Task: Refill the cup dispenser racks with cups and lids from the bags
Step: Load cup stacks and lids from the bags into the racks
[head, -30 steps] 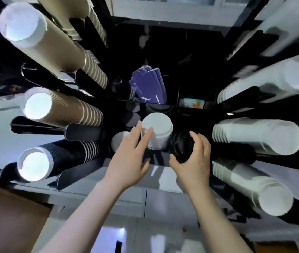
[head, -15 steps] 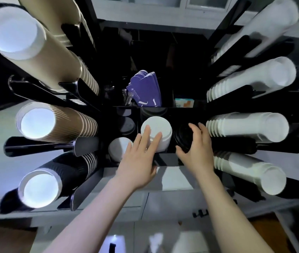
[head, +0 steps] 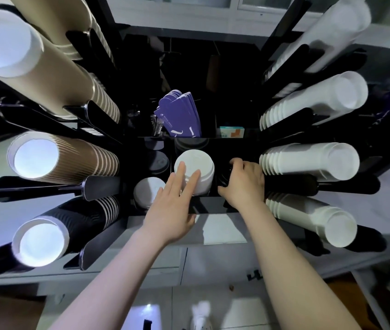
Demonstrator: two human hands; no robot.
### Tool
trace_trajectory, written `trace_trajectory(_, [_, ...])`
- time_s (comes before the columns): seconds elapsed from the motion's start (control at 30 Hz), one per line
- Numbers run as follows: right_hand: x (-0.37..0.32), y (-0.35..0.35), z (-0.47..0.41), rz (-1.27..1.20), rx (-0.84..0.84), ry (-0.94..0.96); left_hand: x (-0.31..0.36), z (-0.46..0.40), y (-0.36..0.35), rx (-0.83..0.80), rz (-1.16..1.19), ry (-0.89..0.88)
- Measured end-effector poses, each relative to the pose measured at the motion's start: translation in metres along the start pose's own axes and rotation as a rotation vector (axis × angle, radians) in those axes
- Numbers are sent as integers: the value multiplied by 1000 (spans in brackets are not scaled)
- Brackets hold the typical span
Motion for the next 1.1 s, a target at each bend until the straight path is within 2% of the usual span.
trace_trajectory(0.27, [8, 0, 4, -117, -173, 72, -1, 2, 3, 30, 7, -14])
trace_trajectory(0.47, [13, 12, 24, -296, -24, 177, -1, 2, 2, 40, 26, -2])
trace_trajectory(0.6, [17, -4, 39, -147, -157, 247, 0, 3, 2, 52, 30, -13])
trace_trajectory(0.7, [15, -13, 40, -79, -206, 234, 0, 3, 3, 59, 26, -17])
trace_trajectory(0.83, [12, -15, 44, 9, -167, 212, 0, 4, 4, 36, 33, -6])
trace_trajectory(0.93, [14, -18, 56, -27, -105, 154, 1, 5, 7, 42, 31, -17])
trace_trajectory(1.1, [8, -18, 47, 16, -129, 141, 3, 5, 12, 43, 32, -23])
Point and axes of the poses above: each hand's wrist, its own z-axis away from the middle knuckle, its own y-axis out of the back of the hand, x = y × z, the point moved 5 cm from there along -z, towards the middle knuckle, and after that the axes turned 5 degrees about y, right-handed, at the moved point
